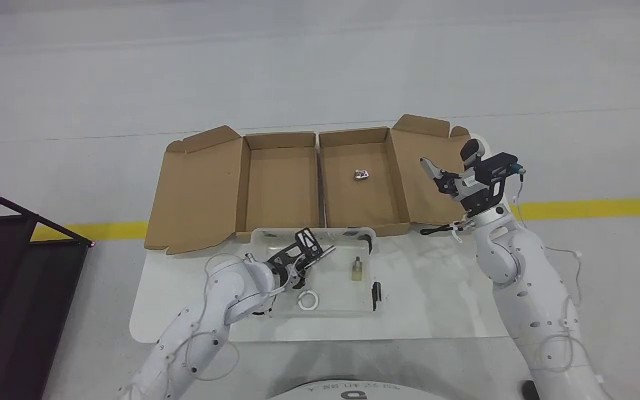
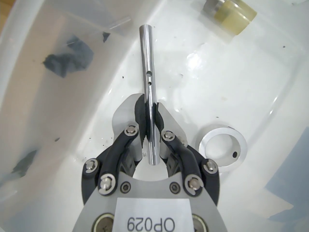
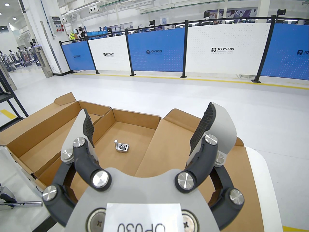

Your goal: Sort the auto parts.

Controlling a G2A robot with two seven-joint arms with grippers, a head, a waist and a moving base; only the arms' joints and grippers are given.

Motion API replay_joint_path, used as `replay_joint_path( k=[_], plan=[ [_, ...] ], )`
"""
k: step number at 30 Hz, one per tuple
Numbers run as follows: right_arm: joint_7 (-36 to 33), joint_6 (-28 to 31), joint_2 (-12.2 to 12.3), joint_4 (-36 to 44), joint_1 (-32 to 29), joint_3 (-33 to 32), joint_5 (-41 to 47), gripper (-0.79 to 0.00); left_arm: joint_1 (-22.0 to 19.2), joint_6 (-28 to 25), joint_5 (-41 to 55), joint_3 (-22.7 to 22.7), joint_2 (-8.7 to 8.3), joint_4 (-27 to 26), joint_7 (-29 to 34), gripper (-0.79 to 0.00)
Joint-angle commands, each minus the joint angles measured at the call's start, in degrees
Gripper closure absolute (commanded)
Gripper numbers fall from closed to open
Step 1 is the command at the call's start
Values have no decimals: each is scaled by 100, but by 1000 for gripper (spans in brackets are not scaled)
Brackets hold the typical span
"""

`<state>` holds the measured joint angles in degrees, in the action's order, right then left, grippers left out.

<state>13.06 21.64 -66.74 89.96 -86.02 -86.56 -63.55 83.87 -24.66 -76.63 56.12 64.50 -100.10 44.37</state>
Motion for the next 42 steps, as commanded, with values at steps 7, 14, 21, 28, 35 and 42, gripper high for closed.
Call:
replay_joint_path(
  k=[7, 14, 21, 28, 35, 42],
  plan=[
    [0, 0, 0, 0, 0, 0, 0, -785, 13, -32, 218, 222, -38, -344, -150, 0],
    [0, 0, 0, 0, 0, 0, 0, -785, 305, -220, 1110, 895, -146, -745, -255, 0],
    [0, 0, 0, 0, 0, 0, 0, -785, 459, -402, 1220, 1227, -235, -751, -96, 0],
    [0, 0, 0, 0, 0, 0, 0, -785, 375, -463, 1043, 881, -220, -665, -39, 0],
    [0, 0, 0, 0, 0, 0, 0, -785, 102, -619, 1156, 413, -170, -524, 230, -256],
    [0, 0, 0, 0, 0, 0, 0, -785, -134, -707, 1271, 58, -132, -494, 489, -271]
  ],
)
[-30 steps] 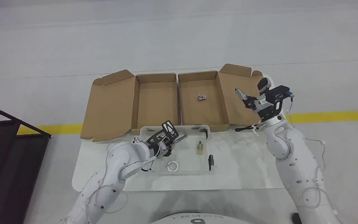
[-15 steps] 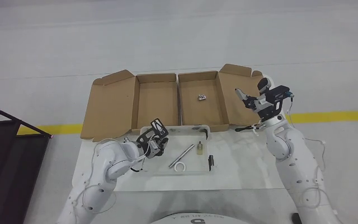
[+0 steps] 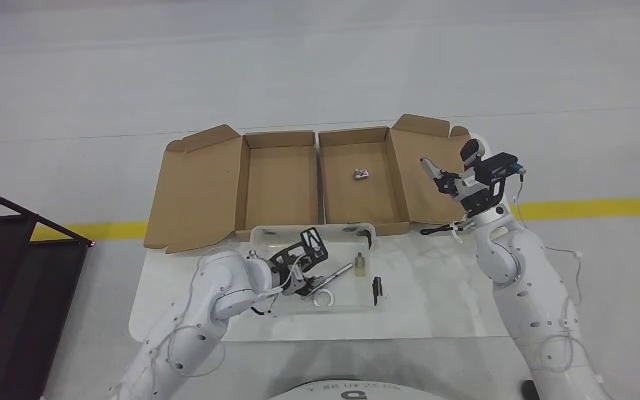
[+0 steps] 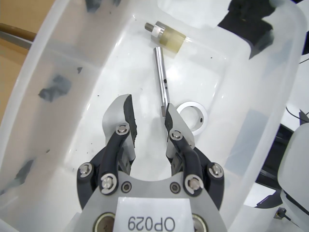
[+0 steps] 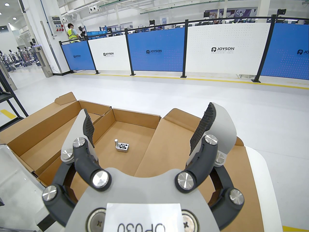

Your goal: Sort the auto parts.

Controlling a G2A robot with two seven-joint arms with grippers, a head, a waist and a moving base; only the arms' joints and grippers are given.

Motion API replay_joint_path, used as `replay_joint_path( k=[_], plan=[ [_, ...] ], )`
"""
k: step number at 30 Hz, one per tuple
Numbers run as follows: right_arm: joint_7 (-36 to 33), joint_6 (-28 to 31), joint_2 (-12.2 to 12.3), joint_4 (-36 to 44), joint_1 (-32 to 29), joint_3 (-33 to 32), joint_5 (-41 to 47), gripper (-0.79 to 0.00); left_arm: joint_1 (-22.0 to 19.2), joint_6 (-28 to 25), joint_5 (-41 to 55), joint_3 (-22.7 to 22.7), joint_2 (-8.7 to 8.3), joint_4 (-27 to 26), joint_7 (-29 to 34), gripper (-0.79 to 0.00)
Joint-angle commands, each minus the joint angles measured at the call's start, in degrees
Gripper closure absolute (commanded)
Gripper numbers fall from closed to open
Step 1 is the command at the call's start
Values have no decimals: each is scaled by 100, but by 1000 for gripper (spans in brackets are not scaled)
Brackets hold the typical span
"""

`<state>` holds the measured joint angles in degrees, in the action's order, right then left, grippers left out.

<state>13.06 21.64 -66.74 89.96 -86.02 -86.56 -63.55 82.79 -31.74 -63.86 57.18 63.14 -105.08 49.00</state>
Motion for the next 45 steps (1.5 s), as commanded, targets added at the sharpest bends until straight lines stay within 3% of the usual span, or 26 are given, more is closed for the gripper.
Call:
replay_joint_path(
  k=[1, 22, 45],
  plan=[
    [0, 0, 0, 0, 0, 0, 0, -785, -52, 4, -10, -98, 10, 15, 42, -265],
    [0, 0, 0, 0, 0, 0, 0, -785, -686, 349, -605, -1024, 183, 515, -50, -200],
    [0, 0, 0, 0, 0, 0, 0, -785, -836, 556, -1138, -1047, 178, 800, -136, -151]
  ],
)
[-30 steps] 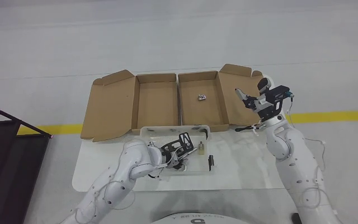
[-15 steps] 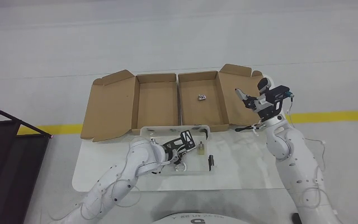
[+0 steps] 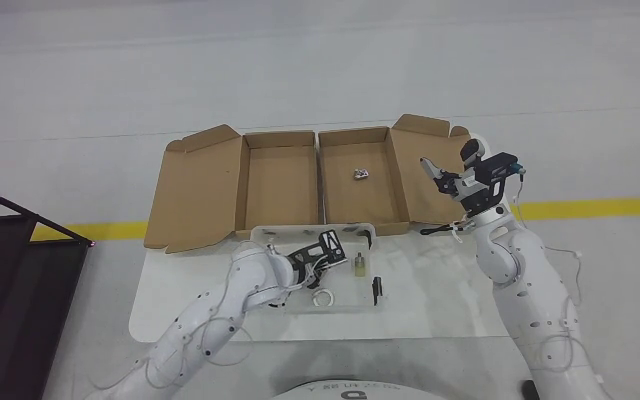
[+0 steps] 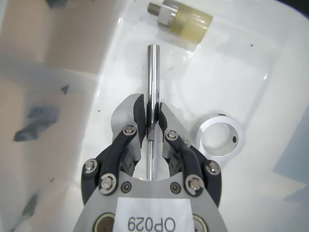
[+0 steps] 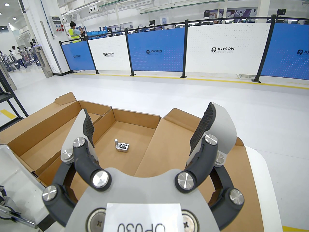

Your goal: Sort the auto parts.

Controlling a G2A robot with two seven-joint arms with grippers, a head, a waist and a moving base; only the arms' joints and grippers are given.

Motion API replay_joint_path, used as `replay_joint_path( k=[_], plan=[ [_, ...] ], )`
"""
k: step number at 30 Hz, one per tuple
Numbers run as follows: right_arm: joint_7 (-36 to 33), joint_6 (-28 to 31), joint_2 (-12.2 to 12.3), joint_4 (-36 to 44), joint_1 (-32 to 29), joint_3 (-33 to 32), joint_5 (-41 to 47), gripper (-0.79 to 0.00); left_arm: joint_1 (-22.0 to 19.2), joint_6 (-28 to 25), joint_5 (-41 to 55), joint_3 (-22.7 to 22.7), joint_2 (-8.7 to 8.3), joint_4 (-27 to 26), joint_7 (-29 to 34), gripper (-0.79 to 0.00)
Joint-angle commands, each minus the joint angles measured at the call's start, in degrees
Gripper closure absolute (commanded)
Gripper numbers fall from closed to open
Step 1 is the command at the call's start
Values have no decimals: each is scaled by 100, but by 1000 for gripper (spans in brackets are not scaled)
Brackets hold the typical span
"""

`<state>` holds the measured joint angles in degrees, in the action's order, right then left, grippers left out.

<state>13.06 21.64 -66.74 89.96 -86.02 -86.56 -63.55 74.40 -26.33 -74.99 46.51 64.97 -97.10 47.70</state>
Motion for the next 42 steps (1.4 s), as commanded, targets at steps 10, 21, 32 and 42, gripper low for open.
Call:
replay_joint_path(
  k=[10, 21, 32, 42],
  plan=[
    [0, 0, 0, 0, 0, 0, 0, -785, 87, 22, -50, 316, -80, -92, 67, -139],
    [0, 0, 0, 0, 0, 0, 0, -785, 75, -95, 22, 313, -86, -105, 199, -172],
    [0, 0, 0, 0, 0, 0, 0, -785, -97, -108, 67, 181, -39, 120, 284, -194],
    [0, 0, 0, 0, 0, 0, 0, -785, -185, -140, 66, 96, -15, 156, 379, 0]
  ],
)
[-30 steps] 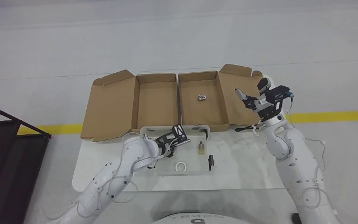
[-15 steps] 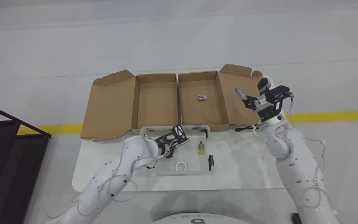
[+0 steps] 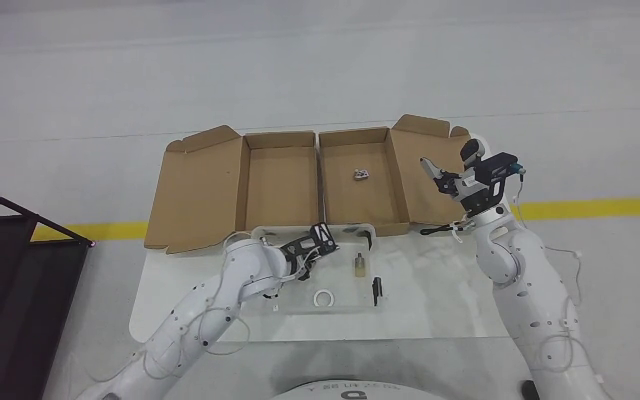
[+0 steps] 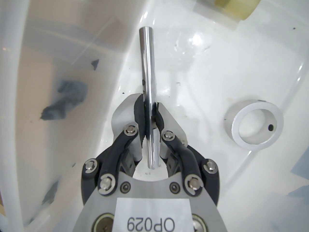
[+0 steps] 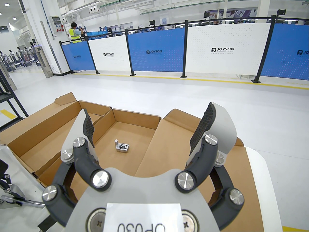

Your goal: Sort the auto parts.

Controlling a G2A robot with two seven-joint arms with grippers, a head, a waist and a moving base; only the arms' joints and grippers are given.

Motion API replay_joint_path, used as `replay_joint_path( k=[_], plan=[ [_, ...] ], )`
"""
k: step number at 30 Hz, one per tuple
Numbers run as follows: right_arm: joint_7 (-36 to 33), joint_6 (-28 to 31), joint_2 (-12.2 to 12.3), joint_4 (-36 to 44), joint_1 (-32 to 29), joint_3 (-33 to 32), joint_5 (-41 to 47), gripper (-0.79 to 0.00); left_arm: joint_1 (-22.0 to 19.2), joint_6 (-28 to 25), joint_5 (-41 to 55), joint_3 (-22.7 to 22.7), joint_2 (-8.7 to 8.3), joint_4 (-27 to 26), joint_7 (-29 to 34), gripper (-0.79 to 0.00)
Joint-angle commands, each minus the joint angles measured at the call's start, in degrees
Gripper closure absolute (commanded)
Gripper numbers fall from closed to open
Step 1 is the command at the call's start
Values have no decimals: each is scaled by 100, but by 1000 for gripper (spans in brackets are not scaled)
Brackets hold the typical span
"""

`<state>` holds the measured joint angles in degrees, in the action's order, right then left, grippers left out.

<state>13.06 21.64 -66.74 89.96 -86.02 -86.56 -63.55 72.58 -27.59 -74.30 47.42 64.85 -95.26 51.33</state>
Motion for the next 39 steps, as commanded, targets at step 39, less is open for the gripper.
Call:
replay_joint_path(
  k=[39],
  plan=[
    [0, 0, 0, 0, 0, 0, 0, -785, 826, 632, 9356, 2245, -325, -76, 398, 0]
  ],
)
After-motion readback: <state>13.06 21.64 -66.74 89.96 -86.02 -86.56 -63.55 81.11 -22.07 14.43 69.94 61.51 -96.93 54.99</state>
